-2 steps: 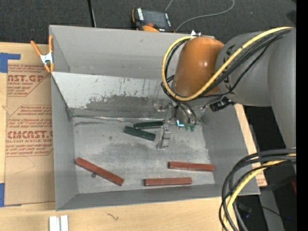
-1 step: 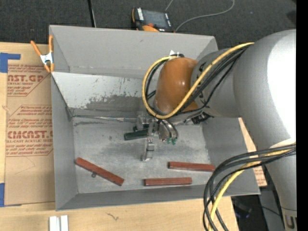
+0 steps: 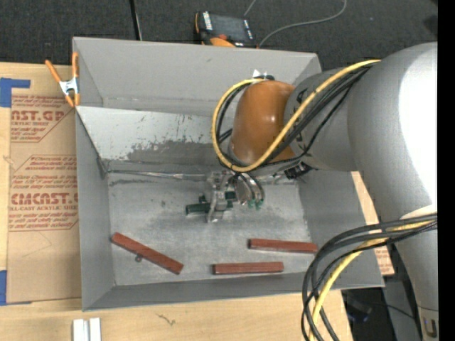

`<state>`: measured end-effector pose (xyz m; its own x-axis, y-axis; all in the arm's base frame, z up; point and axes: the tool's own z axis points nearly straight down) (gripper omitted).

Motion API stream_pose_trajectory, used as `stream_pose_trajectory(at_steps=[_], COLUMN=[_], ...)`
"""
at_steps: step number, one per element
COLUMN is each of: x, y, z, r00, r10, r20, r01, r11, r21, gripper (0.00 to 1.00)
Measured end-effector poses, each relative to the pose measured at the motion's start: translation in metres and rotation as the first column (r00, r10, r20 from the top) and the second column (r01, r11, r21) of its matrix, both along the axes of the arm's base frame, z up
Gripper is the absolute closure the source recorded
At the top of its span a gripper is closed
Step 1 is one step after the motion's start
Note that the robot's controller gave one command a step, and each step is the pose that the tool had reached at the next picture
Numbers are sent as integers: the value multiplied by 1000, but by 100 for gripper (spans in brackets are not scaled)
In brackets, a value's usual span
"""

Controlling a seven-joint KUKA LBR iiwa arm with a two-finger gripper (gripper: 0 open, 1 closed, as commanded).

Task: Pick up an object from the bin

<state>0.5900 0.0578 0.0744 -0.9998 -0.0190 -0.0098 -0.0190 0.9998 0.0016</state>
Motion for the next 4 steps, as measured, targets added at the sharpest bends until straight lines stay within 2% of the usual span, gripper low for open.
stream_pose_trajectory(at_steps=[1, 2, 3, 4], x=[-5, -79, -76, -105], y=[6, 26, 25, -30], z=[135, 105, 107, -8], r00=[999, 998, 998, 1000], r10=[-34, 58, 56, 30], r20=[1, -16, -9, -10], r01=[34, -58, -56, -30], r11=[999, 998, 998, 1000], r21=[1, -1, -1, -1], gripper=[100, 100, 0, 0])
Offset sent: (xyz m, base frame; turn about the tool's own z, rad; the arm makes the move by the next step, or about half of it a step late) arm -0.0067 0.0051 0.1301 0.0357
